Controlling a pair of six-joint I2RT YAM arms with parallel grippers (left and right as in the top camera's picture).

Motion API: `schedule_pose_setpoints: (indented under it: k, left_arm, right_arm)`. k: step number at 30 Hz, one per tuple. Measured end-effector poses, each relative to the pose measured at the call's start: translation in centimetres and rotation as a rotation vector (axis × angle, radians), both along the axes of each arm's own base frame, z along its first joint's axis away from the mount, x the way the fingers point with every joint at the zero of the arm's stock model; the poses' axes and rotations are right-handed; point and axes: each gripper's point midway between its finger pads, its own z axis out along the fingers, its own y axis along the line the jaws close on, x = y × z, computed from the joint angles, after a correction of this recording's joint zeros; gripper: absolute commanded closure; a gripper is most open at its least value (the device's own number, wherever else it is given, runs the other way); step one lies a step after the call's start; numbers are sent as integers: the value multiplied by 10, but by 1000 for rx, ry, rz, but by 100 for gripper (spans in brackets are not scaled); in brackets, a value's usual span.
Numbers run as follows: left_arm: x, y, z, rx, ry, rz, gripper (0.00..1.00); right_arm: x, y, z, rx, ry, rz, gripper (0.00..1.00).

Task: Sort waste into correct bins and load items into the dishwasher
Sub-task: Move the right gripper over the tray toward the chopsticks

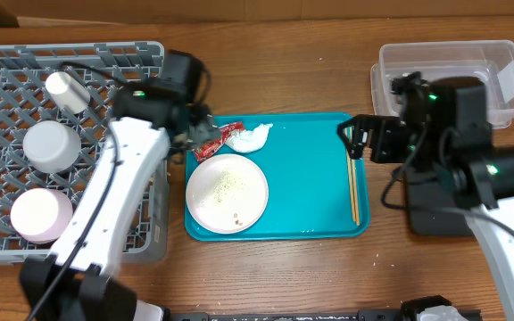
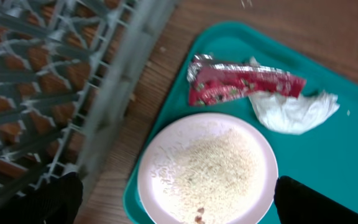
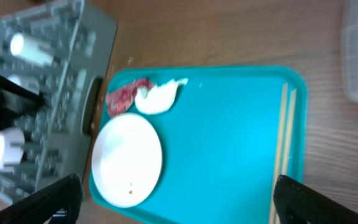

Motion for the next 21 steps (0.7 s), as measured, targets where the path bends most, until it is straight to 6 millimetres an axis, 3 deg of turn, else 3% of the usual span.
schedule_pose_setpoints:
  k: [2,6,8,11,14,16,21]
  left_arm:
    - [-2,17,17,4,-51,43,0]
    - [-28,64,72,29,-211,206,0]
    - [-49,96,101,45,-307,327,0]
    - [-83,141,125,98,-378,502,0]
    - [-117,172,127,149,-349,640,0]
    - [-137,187,121,174,-294,720,0]
    - [-157,209,115,199,-238,841,0]
  right_arm:
    - [5,6,-16,-11,49,26,31]
    - [18,9,-61,-48,187,27,30]
    - [24,5,-88,-85,259,13,30]
    - [29,-4,-122,-159,347,-17,30]
    - [31,-12,-149,-216,415,-35,32]
    - [31,-14,-165,-241,458,-37,39]
    - [27,-20,-204,-295,563,-26,43]
